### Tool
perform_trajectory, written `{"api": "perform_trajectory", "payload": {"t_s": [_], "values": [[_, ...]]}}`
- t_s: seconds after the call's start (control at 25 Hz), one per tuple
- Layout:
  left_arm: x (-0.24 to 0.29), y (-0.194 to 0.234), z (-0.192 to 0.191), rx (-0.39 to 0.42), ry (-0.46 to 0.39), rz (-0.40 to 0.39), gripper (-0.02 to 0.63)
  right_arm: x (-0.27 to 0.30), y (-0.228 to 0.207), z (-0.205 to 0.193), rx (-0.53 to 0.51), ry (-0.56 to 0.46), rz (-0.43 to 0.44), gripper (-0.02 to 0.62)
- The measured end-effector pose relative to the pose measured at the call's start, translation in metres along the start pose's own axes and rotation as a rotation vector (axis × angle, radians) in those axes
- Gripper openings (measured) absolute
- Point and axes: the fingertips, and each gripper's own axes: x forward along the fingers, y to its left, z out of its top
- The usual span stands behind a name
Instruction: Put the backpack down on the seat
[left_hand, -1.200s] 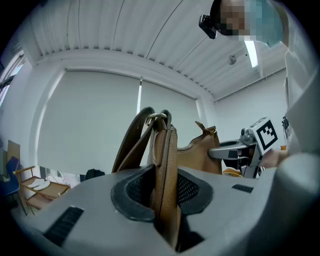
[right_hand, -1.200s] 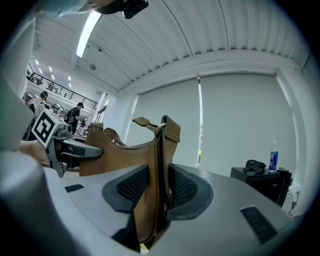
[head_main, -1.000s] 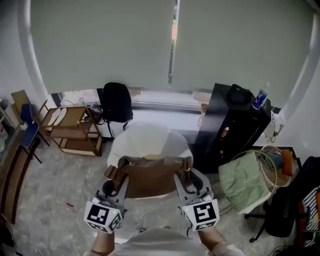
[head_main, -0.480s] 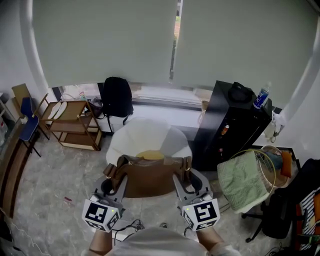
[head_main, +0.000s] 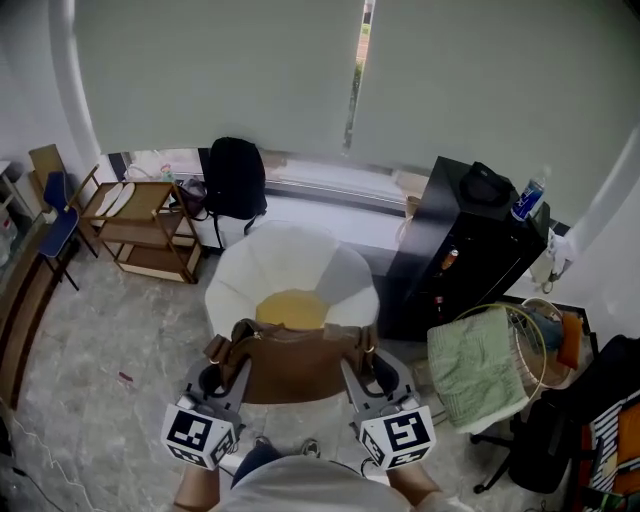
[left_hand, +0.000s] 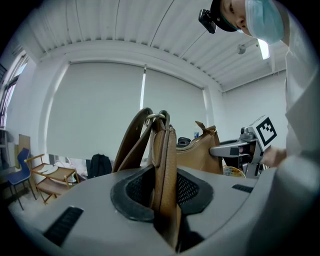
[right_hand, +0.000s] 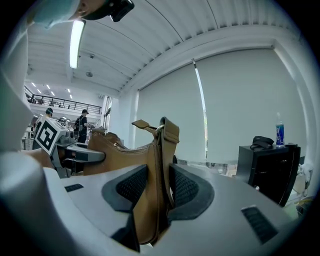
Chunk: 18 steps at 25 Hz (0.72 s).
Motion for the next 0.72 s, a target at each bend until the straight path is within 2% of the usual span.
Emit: {"api": "perform_trajectory", "payload": {"t_s": [0.16,0.36,0.72], "values": [[0.002,-0.013,-0.012,-0.019,0.02,0.021,0.095,-0.005,-0.008,-0.011,0.007,0.014,0.022,0.158],[0.005,-0.011,-0.016,-0.035,0.036,0.033,0.095,0.001,-0.011,-0.014,0.02,0.024,0.045,0.158],[0.02,0.037,-0.003,-0.021,0.014,0.012,0.095,0.045,0.0,0.001,0.012,0.011,0.021,0.158]]}}
